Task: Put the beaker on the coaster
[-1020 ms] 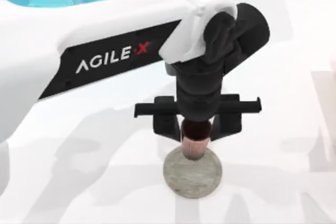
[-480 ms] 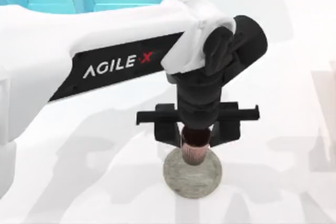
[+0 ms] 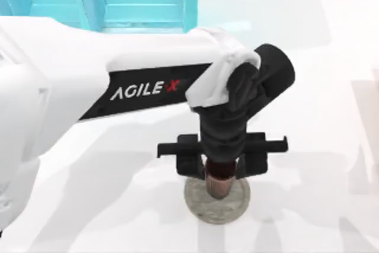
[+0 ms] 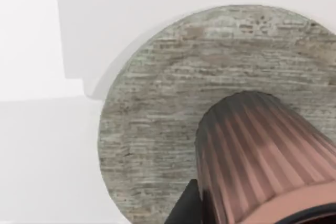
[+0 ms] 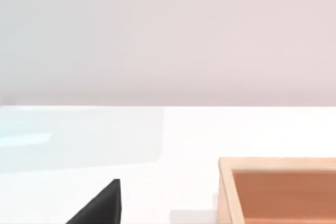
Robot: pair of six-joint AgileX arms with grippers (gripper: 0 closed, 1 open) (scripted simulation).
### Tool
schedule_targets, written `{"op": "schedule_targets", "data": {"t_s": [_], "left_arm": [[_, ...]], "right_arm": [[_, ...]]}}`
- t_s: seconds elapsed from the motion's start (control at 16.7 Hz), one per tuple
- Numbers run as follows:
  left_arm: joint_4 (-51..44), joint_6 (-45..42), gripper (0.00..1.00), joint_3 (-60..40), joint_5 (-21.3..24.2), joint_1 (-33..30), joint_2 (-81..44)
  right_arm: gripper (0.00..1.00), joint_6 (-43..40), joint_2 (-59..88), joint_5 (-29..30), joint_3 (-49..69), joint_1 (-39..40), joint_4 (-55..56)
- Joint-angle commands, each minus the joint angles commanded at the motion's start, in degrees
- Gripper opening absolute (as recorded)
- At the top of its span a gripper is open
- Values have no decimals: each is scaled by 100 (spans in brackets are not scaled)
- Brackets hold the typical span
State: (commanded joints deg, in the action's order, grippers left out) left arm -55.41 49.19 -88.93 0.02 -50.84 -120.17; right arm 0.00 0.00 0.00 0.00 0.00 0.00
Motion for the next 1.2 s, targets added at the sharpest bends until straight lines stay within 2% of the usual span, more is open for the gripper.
{"op": "schedule_targets", "data": {"t_s": [0.06, 0.84, 1.2], "left_arm": [[0, 0, 0, 0, 0, 0, 0], [0, 0, 98, 0, 0, 0, 0], [0, 0, 100, 0, 0, 0, 0]], "right_arm": [[100, 0, 0, 0, 0, 0, 0], [100, 0, 0, 0, 0, 0, 0], [100, 0, 0, 0, 0, 0, 0]]}}
